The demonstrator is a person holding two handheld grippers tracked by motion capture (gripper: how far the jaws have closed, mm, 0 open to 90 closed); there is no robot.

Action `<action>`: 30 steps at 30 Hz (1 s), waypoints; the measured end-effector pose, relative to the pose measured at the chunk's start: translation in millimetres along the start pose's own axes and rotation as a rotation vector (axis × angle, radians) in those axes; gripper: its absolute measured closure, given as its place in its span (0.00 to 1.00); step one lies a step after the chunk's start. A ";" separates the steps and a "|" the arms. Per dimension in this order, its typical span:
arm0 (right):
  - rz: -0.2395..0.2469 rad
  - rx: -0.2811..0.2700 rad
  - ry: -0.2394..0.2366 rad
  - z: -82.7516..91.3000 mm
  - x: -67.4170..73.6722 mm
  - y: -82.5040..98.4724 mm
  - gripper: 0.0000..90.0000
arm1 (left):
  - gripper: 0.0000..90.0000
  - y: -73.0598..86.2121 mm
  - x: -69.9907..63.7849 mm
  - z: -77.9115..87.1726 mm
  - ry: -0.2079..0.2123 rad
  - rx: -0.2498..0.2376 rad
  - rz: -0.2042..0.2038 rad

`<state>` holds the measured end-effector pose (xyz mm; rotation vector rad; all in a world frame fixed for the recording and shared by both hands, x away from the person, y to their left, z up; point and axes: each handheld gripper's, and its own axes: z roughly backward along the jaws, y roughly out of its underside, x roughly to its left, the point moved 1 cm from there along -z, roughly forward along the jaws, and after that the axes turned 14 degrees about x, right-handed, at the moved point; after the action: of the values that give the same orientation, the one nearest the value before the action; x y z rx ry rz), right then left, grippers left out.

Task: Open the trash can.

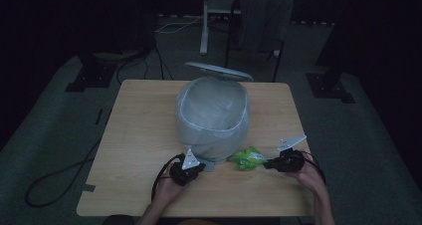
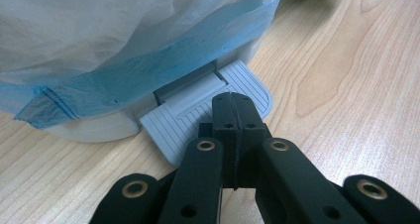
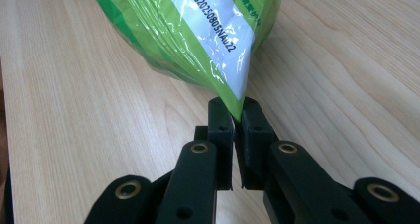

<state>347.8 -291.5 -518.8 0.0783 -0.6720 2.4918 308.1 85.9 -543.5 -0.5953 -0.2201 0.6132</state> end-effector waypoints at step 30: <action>-0.075 -0.055 0.078 22.1 -11.1 17.9 0.98 | 1.00 0.1 0.3 -0.1 0.002 -0.001 0.001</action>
<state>345.9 -320.6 -509.7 -0.0143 -0.6917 2.3901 308.3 86.1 -543.6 -0.5972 -0.2179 0.6135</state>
